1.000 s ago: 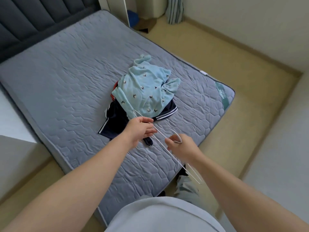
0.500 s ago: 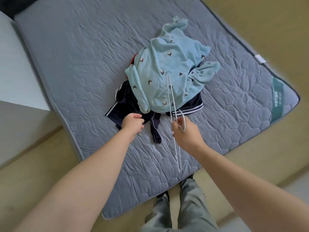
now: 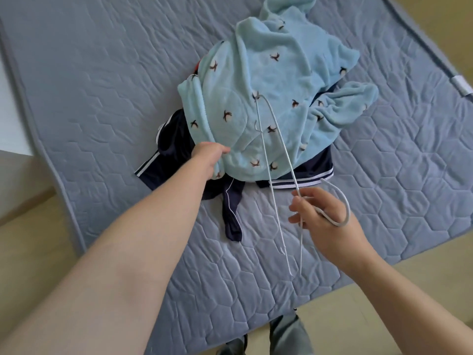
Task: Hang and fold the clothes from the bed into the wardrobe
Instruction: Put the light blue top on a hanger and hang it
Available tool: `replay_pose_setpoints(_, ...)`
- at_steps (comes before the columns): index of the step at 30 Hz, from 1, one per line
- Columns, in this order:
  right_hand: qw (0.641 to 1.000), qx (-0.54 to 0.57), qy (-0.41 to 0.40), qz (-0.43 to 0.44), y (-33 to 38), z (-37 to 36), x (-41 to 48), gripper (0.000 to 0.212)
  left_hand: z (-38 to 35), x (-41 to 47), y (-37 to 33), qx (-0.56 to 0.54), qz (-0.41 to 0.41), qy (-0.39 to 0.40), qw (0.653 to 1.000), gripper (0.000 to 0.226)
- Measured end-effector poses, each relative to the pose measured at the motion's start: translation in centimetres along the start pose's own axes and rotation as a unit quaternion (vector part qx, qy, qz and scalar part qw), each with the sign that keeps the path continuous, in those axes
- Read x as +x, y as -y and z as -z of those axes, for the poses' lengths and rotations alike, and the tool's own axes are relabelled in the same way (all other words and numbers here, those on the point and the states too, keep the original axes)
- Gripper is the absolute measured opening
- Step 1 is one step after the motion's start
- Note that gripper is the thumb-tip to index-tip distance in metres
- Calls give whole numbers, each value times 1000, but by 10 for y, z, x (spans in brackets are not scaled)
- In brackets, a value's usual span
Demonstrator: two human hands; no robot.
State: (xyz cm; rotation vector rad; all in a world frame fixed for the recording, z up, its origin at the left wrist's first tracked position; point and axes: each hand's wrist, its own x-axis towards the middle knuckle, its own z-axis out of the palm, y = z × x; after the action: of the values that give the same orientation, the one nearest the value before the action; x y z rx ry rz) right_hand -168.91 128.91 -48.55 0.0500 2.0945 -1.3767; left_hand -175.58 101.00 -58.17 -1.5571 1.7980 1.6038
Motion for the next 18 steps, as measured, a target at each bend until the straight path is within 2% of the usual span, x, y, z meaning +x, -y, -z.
replay_pose_setpoints(3, 1000, -9, -1, 6, -12, 1, 13, 8, -12, 23, 6, 18, -10, -6, 1000, 49)
replay_pose_setpoints(7, 1000, 6, 5, -2, -25, -7, 21, 8, -22, 42, 12, -11, -13, -5, 1000, 52)
replay_pose_setpoints(11, 1000, 22, 2, -18, -28, -13, 18, 6, -19, 41, 20, -68, -1, -57, 996, 27)
replay_pose_setpoints(14, 999, 35, -7, -22, -19, -13, 5, 7, -5, 15, 18, -136, 12, -89, 987, 21)
replay_pose_setpoints(15, 999, 37, -10, -24, -14, -13, -1, 7, 2, 2, 16, -167, 24, -74, 983, 22)
replay_pose_setpoints(18, 999, 25, -24, -28, 5, -7, -27, 10, 21, -53, 12, -259, 76, 50, 961, 33)
